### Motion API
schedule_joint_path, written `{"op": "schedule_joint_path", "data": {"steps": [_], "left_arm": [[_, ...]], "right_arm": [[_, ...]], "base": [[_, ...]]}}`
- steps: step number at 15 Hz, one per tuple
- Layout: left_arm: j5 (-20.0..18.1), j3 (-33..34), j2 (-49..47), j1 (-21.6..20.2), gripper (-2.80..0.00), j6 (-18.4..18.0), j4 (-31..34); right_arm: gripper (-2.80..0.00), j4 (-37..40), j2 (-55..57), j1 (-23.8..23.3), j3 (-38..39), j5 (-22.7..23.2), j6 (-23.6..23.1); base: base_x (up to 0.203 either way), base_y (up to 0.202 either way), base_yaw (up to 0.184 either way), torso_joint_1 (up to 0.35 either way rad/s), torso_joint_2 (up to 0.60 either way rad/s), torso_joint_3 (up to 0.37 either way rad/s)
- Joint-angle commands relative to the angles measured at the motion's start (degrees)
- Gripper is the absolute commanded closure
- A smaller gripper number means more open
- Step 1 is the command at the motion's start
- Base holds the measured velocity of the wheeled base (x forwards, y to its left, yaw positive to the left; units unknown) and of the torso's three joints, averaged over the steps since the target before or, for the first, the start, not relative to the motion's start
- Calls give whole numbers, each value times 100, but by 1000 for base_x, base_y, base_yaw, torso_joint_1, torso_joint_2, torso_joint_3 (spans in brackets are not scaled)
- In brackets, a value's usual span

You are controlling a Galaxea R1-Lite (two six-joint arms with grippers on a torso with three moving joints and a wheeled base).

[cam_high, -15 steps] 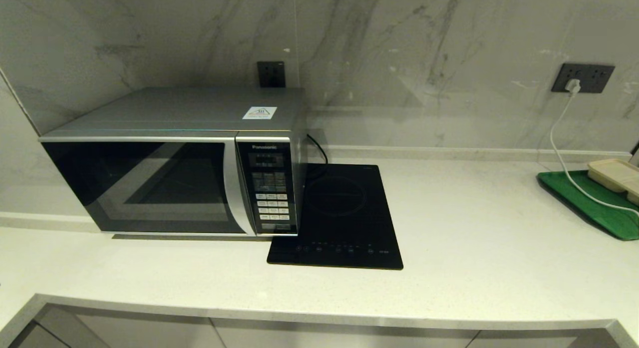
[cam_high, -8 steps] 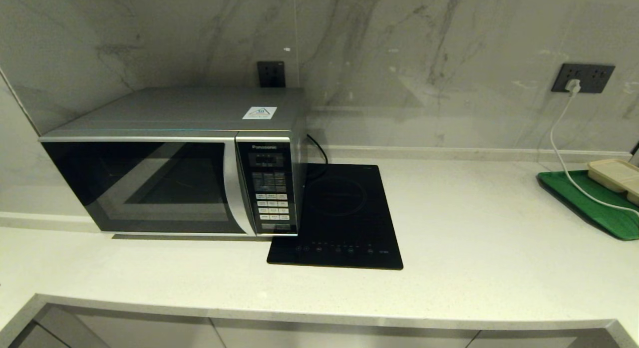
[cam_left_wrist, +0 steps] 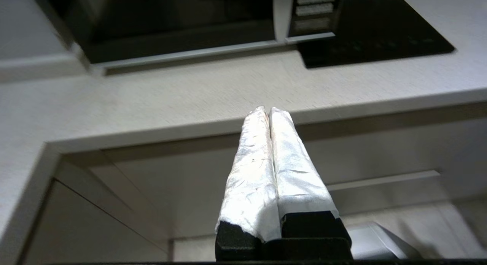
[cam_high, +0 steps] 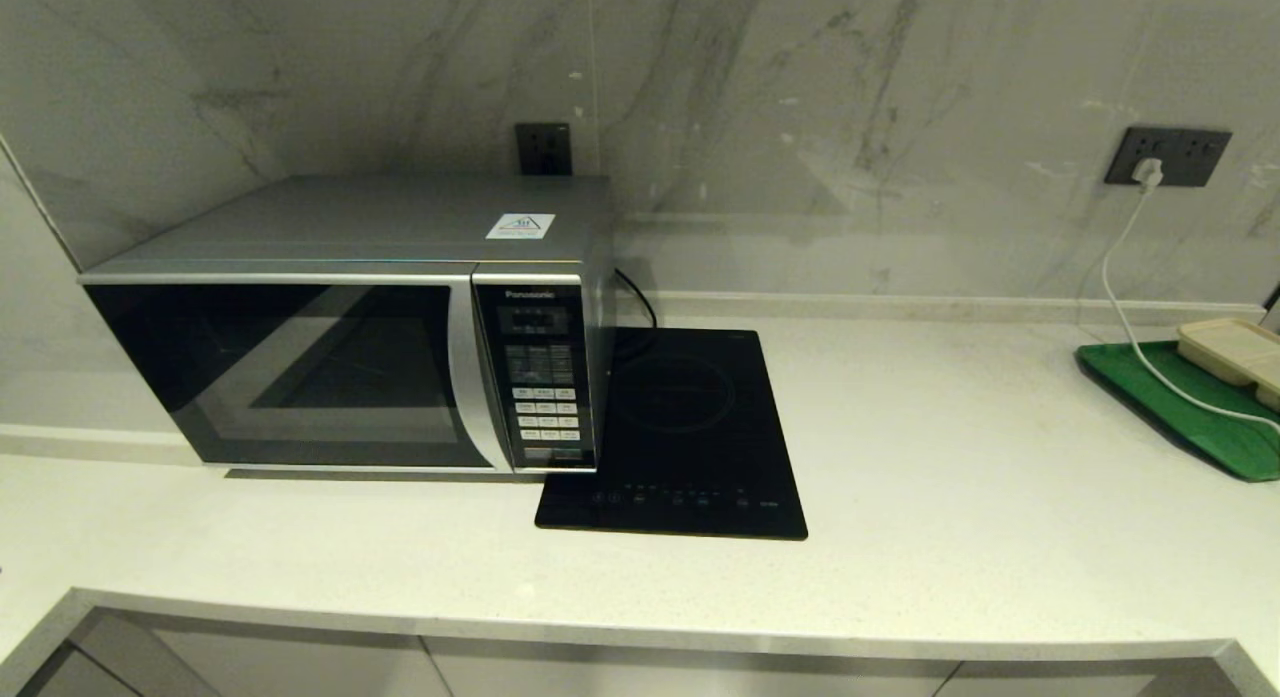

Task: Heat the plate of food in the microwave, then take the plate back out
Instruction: Open the microwave oven

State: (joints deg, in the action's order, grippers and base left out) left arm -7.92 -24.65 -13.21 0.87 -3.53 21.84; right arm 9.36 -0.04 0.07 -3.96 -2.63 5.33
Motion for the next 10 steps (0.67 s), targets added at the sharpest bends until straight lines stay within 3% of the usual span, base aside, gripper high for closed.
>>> {"op": "schedule_joint_path", "data": {"steps": [1,4,5,6,10], "left_arm": [[-289,-951,-1605,331,0,496,679],[-599,-1607,-2938,1455,0,1536,1500],[-824,-1691,-3196,1711,0,1913,1616],[-1326,-1681,-3363,1756,0,2220,1563],[-2678,-1146,-3649,1471,0,2718,-242]], "right_arm": [[0,4,4,1,1,0,4],[0,4,-5,1,1,0,4],[0,4,3,1,1,0,4],[0,4,0,1,1,0,4],[0,4,-5,1,1,0,4]], "base": [[0,0,0,0,0,0],[0,0,0,0,0,0],[0,0,0,0,0,0],[0,0,0,0,0,0],[0,0,0,0,0,0]]}}
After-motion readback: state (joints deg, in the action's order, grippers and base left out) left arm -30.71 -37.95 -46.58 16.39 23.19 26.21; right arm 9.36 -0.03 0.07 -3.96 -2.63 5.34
